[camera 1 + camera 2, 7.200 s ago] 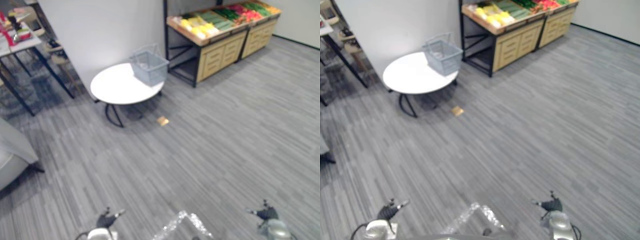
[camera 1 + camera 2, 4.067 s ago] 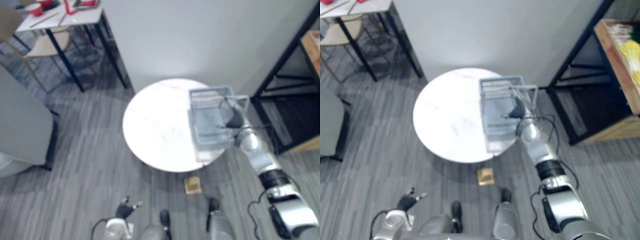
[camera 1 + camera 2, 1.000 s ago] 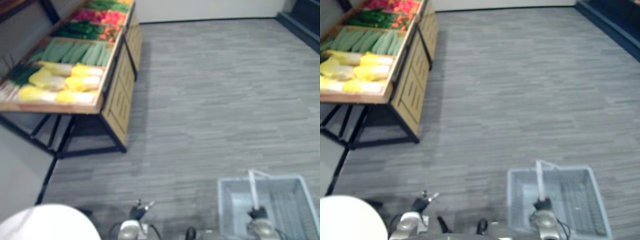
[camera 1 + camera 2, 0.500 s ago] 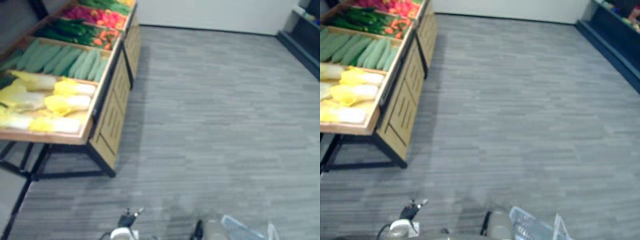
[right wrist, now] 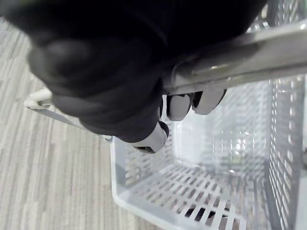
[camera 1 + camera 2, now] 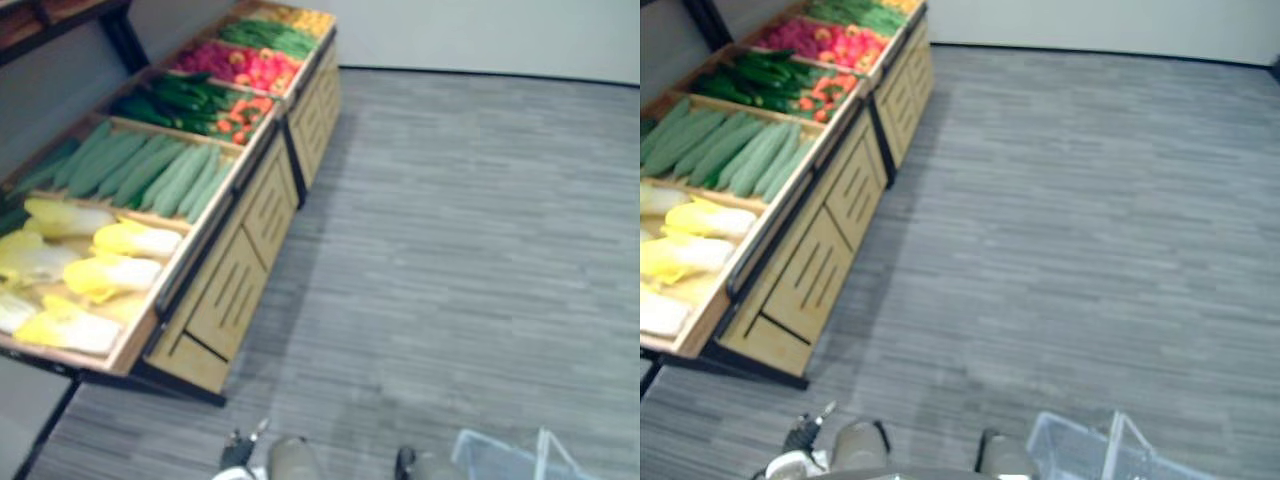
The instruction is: Pick vegetable in the basket
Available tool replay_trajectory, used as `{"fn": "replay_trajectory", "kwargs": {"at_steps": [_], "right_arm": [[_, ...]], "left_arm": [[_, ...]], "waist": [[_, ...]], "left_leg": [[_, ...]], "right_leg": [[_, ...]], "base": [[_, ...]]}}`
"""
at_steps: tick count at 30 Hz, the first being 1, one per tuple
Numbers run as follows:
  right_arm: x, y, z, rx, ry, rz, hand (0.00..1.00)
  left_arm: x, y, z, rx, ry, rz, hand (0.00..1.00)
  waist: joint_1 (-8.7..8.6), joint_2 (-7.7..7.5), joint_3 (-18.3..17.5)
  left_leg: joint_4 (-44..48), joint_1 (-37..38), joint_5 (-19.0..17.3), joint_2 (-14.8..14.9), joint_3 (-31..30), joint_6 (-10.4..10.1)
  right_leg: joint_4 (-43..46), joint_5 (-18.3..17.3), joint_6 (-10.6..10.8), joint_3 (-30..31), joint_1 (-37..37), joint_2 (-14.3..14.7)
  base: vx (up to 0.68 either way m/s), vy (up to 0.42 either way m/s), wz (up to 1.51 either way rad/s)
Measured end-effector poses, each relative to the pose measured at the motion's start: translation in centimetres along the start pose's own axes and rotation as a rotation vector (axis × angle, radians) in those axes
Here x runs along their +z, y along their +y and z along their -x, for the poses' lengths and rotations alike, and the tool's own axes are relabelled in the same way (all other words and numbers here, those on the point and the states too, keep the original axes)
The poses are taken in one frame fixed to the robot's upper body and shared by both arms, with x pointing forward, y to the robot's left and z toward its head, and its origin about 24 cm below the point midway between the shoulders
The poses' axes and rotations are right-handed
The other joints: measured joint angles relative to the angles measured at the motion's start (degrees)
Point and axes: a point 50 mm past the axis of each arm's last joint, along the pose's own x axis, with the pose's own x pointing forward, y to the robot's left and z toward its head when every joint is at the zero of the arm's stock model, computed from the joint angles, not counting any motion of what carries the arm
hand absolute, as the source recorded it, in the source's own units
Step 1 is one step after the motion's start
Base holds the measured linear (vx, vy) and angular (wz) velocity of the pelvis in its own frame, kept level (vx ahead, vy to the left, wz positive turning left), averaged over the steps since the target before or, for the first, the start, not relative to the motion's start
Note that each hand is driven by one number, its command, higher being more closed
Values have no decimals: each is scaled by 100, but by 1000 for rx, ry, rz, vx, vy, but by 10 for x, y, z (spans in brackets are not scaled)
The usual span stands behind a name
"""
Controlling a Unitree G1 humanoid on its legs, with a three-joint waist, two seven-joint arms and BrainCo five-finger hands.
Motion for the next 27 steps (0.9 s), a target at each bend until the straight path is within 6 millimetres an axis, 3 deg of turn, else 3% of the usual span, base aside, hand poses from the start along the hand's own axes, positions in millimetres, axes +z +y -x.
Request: {"fn": "replay_trajectory", "kwargs": {"at_steps": [2, 3, 4, 5, 6, 7, 9, 10, 11, 12, 14, 17, 19, 20, 21, 22, 23, 24, 25, 26, 27], "right_arm": [[7, -2, -1, -6, -26, 2, 100], [12, -6, -2, -14, -39, 6, 100], [14, -8, -3, -19, -45, 8, 100], [16, -9, -3, -22, -50, 16, 100], [17, -7, -4, -19, -50, 25, 100], [19, -5, -3, -14, -55, 40, 100], [18, 5, -2, 13, -56, 60, 100], [18, 9, -1, 23, -58, 66, 100], [18, 11, -1, 30, -59, 71, 100], [22, 15, -1, 43, -77, 93, 100], [30, 22, 0, 63, -111, 113, 100], [37, 26, 1, 78, -151, 116, 100], [36, 28, 1, 80, -147, 111, 100], [32, 29, 2, 84, -135, 106, 100], [28, 30, 2, 88, -122, 103, 100], [24, 22, 1, 62, -110, 96, 100], [20, 11, 1, 36, -108, 91, 100], [15, 6, 1, 23, -91, 78, 100], [6, 4, 2, 17, -61, 66, 100], [0, 3, 3, 13, -48, 58, 100], [-6, 3, 4, 12, -33, 55, 100]], "left_arm": [[3, -4, -1, -17, -6, -20, 0], [3, -6, -1, -27, -7, -35, 0], [3, -6, -1, -30, -6, -38, 0], [0, -7, -1, -36, 7, -44, 0], [3, -3, -3, -38, 15, -56, 0], [2, 0, -4, -37, 18, -79, 0], [4, 6, -5, -28, 15, -104, 0], [5, 6, -5, -30, 13, -110, 0], [5, 5, -5, -35, 12, -116, 0], [4, 2, -5, -45, 12, -125, 0], [5, -2, -4, -58, 3, -134, 0], [14, -8, -5, -83, -37, -151, 0], [18, -10, -6, -87, -50, -150, 0], [17, -7, -6, -77, -45, -151, 0], [15, -3, -6, -64, -36, -139, 0], [6, -9, -2, -65, -10, -93, 0], [-2, -16, 2, -70, 12, -48, 0], [-4, -21, 3, -75, 21, -25, 0], [-2, -26, 3, -82, 20, -6, 0], [-1, -28, 3, -86, 18, -1, 0], [0, -32, 3, -94, 15, 5, 0]], "waist": [[-21, -7, -2], [-26, -8, -18], [-22, 8, -34], [-17, 34, -83], [-33, -107, -86], [-26, -243, -79], [-40, -428, -78], [-46, -445, -75], [-84, -416, -62], [-121, -287, -29], [-152, -213, -23], [-172, -200, -24], [-163, -275, -64], [-122, -393, -129], [-112, -380, -139], [-21, -113, -219], [-40, 78, -318], [-129, 138, -327], [-212, 154, -333], [-201, 152, -333], [-177, 146, -335]], "left_leg": [[-1378, 50, 102, -262, 1267, 145], [-2097, 141, 319, -442, 2150, 428], [-2293, 157, 431, -509, 2418, 604], [-2508, 207, 337, -624, 2596, 1144], [-2640, 329, 107, -927, 2371, 1437], [-2822, 549, 66, -1171, 2159, 1447], [-2953, 895, -26, -1444, 1655, 1404], [-2995, 1006, -46, -1495, 1482, 1388], [-3103, 1202, -35, -1526, 1234, 1364], [-3275, 1443, 7, -1527, 909, 1297], [-3550, 1737, 133, -1506, 438, 1098], [-3900, 1845, 290, -1455, -494, 728], [-3918, 1733, 271, -1416, -1058, 424], [-3836, 1676, 198, -1392, -1374, 189], [-3792, 1697, 144, -1332, -1500, 64], [-3762, 1729, 118, -1032, -1584, -32], [-3562, 1665, 181, -700, -1486, -111], [-3323, 1573, 287, -515, -1213, -93], [-2980, 1494, 450, -261, -533, -106], [-2852, 1493, 497, -141, -136, -121], [-2736, 1505, 555, 17, 665, -61]], "right_leg": [[-264, -94, 75, -330, 346, -1], [-303, -252, 166, -578, 509, 14], [-252, -386, 228, -683, 554, 34], [87, -762, 378, -904, 628, 42], [1035, -1147, 675, -1140, 501, -288], [2533, -1127, 822, -1225, 125, -699], [4607, -606, 886, -819, -557, -1158], [4988, -622, 862, -612, -741, -1174], [5258, -656, 804, -409, -947, -1131], [5212, -720, 691, -245, -1182, -1058], [4535, -790, 570, 8, -1486, -952], [2051, -631, 578, 1018, -1693, -769], [796, -233, 553, 1920, -1683, -705], [491, 113, 715, 2244, -1610, -693], [593, 391, 807, 2249, -1554, -631], [873, 240, 668, 1970, -1526, -394], [920, 120, 517, 1548, -1394, -300], [907, 43, 444, 1222, -1191, -289], [843, -28, 356, 811, -876, -287], [781, -61, 311, 650, -733, -277], [643, -94, 256, 441, -520, -247]], "base": [[516, -77, 68], [420, -35, 71], [519, -14, 91], [519, 47, 109], [645, 106, 136], [532, 111, 121], [588, 63, 124], [538, 15, 141], [405, -37, 136], [478, -95, 165], [434, -166, 149], [359, -351, 158], [284, -460, 156], [298, -526, 142], [299, -536, 116], [392, -573, 107], [389, -535, 132], [361, -489, 166], [184, -299, 147], [187, -313, 132], [108, -190, 75]]}}
